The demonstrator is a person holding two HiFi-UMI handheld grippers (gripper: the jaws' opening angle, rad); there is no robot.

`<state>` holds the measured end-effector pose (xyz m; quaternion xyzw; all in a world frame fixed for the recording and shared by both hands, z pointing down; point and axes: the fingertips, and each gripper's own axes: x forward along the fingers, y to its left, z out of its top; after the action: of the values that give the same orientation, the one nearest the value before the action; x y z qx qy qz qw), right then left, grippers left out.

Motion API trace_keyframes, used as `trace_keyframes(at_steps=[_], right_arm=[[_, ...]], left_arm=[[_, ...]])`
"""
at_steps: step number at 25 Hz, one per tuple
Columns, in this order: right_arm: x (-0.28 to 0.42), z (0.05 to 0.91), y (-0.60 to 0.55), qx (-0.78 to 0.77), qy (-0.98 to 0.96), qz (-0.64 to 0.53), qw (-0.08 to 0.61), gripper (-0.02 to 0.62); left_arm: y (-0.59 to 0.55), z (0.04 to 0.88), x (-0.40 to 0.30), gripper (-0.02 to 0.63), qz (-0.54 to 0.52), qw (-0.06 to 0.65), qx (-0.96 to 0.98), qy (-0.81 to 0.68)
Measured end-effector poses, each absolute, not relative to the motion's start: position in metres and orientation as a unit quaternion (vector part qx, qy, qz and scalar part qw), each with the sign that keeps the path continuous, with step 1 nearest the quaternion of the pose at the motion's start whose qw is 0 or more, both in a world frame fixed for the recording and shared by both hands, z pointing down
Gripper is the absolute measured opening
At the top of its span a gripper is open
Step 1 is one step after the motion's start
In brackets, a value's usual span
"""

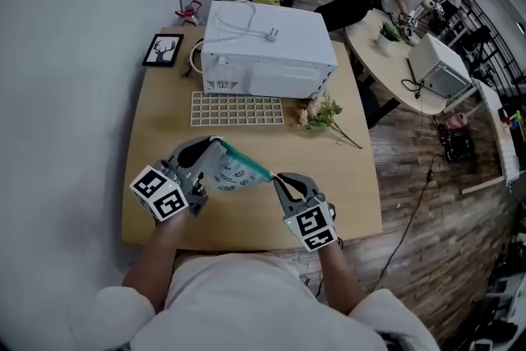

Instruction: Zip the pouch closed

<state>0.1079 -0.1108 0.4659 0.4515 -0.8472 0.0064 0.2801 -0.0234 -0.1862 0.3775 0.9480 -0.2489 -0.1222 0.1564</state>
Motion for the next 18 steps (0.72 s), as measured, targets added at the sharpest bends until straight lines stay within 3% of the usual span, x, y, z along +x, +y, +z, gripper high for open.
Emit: trace_keyframes(at_steps=[11,18], right_arm=[[0.148,0.454,-0.131,0.509,-0.826,0.043,0.240,0.021],[0.182,0.426,-0.138,0.549,-0.816,0.069,0.166,0.000]], left_arm=[[-0.207,0.367,-0.019,0.028,-0.092,0.118,0.947,-0.283],[-0.222,0.369,-0.055,0.026,-0.068,0.091,0.925,-0.362]])
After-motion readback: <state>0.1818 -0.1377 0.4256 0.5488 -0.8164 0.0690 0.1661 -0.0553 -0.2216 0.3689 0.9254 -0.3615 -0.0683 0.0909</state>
